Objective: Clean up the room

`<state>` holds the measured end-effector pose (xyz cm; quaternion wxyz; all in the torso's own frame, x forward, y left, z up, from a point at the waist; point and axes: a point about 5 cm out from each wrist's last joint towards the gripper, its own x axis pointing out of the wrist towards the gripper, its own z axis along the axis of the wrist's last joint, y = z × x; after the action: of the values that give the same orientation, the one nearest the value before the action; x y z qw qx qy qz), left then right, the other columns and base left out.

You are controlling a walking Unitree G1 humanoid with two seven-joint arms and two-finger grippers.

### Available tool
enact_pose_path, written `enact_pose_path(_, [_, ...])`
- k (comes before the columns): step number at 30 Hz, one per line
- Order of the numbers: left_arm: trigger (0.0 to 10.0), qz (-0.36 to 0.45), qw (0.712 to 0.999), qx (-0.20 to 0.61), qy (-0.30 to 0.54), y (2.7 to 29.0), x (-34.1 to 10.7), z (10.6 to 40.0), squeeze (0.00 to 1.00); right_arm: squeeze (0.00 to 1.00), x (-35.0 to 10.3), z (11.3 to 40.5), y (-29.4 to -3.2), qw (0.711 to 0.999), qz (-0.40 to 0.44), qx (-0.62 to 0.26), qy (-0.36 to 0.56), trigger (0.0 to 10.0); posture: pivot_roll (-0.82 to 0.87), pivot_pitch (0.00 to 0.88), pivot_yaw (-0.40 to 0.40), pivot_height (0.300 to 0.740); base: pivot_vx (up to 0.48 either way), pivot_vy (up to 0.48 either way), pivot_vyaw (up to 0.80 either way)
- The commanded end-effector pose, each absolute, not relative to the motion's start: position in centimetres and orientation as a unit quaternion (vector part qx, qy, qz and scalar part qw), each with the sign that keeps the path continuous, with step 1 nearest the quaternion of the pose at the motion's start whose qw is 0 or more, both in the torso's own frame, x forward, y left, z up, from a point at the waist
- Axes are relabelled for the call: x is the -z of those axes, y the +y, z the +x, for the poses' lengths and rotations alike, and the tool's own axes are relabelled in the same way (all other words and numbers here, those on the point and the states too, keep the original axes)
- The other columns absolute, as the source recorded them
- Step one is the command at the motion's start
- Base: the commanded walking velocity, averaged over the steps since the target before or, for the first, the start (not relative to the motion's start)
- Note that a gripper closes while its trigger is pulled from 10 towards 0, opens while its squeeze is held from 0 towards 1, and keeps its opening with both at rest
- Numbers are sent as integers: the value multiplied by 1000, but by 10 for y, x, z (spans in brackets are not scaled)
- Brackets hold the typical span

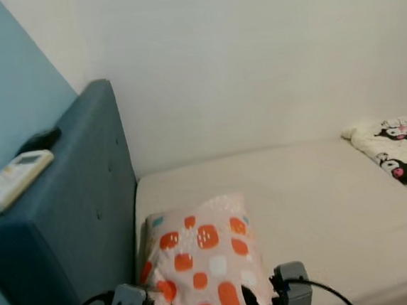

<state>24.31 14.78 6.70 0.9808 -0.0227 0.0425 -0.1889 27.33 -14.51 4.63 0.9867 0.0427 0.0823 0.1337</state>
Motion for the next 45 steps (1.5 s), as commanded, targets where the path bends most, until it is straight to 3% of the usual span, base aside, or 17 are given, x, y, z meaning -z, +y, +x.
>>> enact_pose_path(1, [10000, -31, 979, 199, 39, 146, -69, 242, 0, 0, -46, 271, -144, 986, 47, -136, 82, 10000, 24, 121, 17, 615, 0, 0, 0])
enact_pose_path(12, [10000, -25, 976, 215, 36, 148, -75, 236, 0, 0, -46, 266, -137, 982, 54, -158, 87, 10000, 33, 132, 14, 615, 0, 0, 0])
enact_pose_path(18, [10000, -19, 976, 212, 43, 153, -75, 232, 0, 0, -45, 263, -136, 981, 52, -166, 91, 10000, 40, 138, 14, 585, 0, 0, 0])
enact_pose_path(35, [10000, 4, 970, 239, 40, 160, -83, 228, 0, 0, -57, 262, -128, 974, 45, -213, 71, 10000, 46, 145, 16, 561, 0, 0, 0])
enact_pose_path(38, [10000, 26, 949, 312, 32, 173, -96, 219, 0, 0, -69, 258, -118, 955, 18, -289, 64, 10000, 42, 148, 13, 561, 0, 0, 0])
enact_pose_path(40, [10000, 26, 949, 312, 32, 173, -96, 219, 0, 0, -69, 258, -118, 955, 18, -289, 64, 10000, 42, 148, 13, 561, 0, 0, 0])
enact_pose_path(42, [10000, 78, 909, 405, 52, 186, -109, 202, 0, 0, -83, 252, -109, 921, -36, -383, 63, 10000, 37, 156, 7, 561, 0, 0, 0])
enact_pose_path(43, [10000, 78, 909, 405, 52, 186, -109, 202, 0, 0, -83, 252, -109, 921, -36, -383, 63, 10000, 37, 156, 7, 561, 0, 0, 0])
enact_pose_path(44, [10000, 120, 882, 451, 68, 193, -117, 193, 0, 0, -90, 248, -108, 902, -64, -421, 65, 10000, 37, 158, 3, 561, 0, 0, 0])
enact_pose_path(45, [10000, 120, 882, 451, 68, 193, -117, 193, 0, 0, -90, 248, -108, 902, -64, -421, 65, 10000, 37, 158, 3, 561, 0, 0, 0])
